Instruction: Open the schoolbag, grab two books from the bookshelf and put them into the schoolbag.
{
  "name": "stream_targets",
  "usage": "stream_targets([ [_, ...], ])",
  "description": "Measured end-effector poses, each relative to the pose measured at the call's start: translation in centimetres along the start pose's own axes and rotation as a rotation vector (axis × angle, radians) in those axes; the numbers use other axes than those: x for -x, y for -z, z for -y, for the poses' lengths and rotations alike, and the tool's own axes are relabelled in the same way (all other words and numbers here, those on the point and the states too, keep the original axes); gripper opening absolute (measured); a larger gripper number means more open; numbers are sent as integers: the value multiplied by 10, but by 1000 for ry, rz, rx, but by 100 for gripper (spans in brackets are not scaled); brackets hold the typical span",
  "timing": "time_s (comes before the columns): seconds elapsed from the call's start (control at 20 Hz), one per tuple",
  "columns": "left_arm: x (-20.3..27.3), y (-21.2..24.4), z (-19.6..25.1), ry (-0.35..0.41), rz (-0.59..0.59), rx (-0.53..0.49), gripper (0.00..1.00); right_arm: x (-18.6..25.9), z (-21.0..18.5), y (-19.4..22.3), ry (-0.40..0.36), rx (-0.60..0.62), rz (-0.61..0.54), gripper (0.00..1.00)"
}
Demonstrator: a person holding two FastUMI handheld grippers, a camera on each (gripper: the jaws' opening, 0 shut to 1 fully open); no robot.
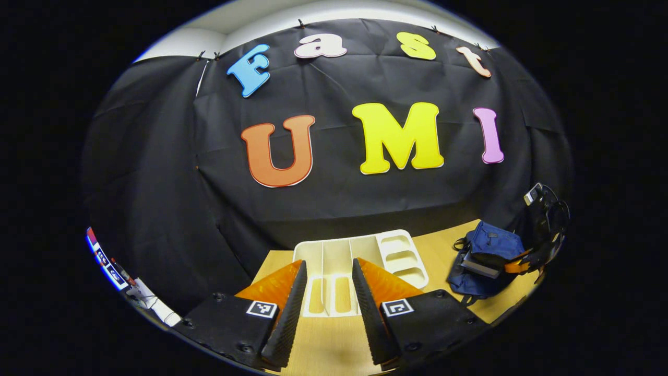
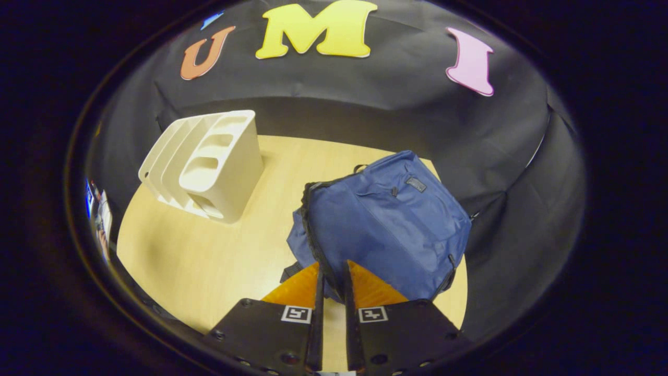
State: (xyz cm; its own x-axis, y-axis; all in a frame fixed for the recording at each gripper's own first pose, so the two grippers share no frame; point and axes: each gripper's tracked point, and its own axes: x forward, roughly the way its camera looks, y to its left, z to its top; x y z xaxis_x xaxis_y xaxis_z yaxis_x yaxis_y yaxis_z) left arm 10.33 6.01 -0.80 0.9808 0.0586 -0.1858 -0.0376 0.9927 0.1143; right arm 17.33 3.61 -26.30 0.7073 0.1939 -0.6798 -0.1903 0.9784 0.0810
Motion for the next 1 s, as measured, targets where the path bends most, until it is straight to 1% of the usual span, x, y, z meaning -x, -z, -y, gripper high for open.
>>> stream_targets([
  [0.05,0,-1,3,10,-1,1,58,6,-5,0,-13,-5,13,24],
  [0.15,0,-1,6,16,-11,3,58,26,-4,-6,-7,4,61,27],
  [0.2,1,-1,11,28,-13,10,58,37,-6,-13,-8,12,94,32],
  [0.25,1,-2,14,36,-8,16,59,48,-6,-18,-7,18,122,39],
  [0.35,-1,-2,22,55,-13,29,58,75,-3,-33,-1,11,191,41],
  [0.4,-1,0,24,60,-16,38,58,87,0,-42,2,-3,224,48],
  [0.45,-1,0,28,67,-15,49,58,99,0,-49,-5,-19,257,60],
  [0.5,-2,0,33,79,-12,61,59,112,4,-56,0,-32,283,57],
  [0.55,-3,0,38,89,-11,69,59,121,7,-61,-4,-47,304,70],
  [0.6,-2,0,42,96,-11,79,59,131,8,-67,-4,-58,326,72],
  [0.7,-2,-3,50,110,2,82,59,151,17,-79,17,-70,389,71],
  [0.75,0,-6,52,107,12,80,59,160,19,-82,29,-73,417,77],
  [0.8,1,-9,55,106,24,76,59,170,18,-86,28,-82,445,77],
  [0.85,4,-12,60,114,34,67,59,178,13,-87,23,-80,469,87],
  [0.9,8,-13,65,119,42,63,59,185,12,-87,30,-70,487,89],
  [1.0,14,-16,75,144,48,103,59,201,12,-86,42,-54,532,99],
])
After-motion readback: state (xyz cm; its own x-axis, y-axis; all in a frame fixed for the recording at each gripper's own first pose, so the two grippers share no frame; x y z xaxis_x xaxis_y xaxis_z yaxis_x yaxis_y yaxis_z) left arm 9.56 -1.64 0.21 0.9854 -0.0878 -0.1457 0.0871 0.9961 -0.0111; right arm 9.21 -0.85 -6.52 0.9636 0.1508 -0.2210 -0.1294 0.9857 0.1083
